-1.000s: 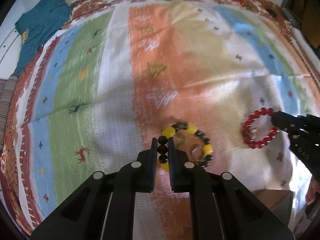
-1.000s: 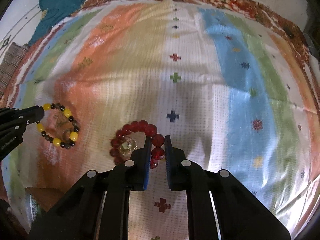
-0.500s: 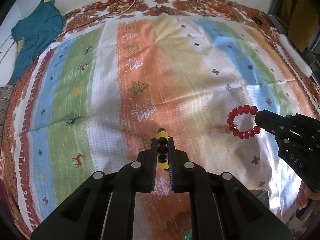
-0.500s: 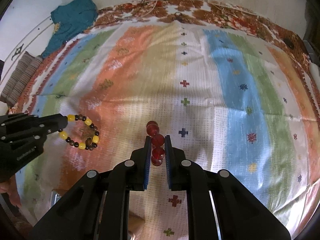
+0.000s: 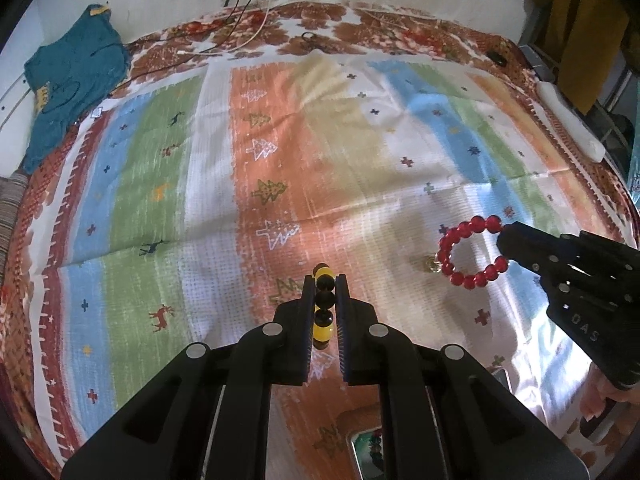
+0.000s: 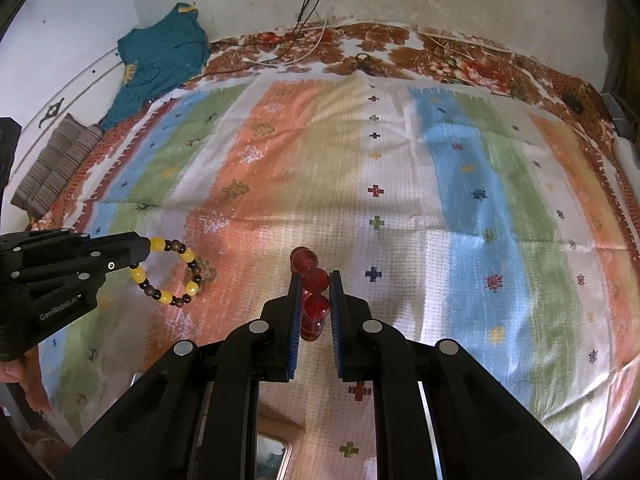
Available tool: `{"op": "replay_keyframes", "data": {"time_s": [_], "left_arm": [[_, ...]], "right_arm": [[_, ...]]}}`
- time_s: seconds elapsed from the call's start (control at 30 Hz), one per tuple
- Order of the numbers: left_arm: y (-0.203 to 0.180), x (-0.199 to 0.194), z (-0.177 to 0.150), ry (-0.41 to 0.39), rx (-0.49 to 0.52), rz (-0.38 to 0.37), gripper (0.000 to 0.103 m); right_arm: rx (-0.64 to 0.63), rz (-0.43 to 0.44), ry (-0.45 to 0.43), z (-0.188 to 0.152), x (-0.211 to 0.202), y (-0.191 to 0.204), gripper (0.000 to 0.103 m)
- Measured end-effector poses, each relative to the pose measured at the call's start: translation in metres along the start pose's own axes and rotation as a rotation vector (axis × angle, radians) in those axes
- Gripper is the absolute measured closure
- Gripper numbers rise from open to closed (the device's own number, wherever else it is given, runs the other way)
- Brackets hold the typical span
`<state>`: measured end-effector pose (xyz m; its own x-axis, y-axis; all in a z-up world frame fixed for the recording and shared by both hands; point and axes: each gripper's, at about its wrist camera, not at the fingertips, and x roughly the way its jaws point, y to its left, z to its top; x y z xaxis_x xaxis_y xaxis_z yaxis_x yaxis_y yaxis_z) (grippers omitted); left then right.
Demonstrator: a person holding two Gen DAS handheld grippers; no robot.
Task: Organize jewelry
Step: 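Lift and carry both held bracelets over the silver tin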
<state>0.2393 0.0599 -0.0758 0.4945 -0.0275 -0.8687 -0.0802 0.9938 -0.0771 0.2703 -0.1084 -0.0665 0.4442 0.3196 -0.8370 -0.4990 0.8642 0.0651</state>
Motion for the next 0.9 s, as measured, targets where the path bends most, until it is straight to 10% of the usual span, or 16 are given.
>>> {"op": "replay_keyframes", "data": {"time_s": [0.9], "left_arm": [[-0.028,-0.076,-0.024,-0.138,0.040,-0.063,0.094]], "right_arm": [[-0.041,0.038,-0.095,-0.018,-0.055,0.014,0.089]]}}
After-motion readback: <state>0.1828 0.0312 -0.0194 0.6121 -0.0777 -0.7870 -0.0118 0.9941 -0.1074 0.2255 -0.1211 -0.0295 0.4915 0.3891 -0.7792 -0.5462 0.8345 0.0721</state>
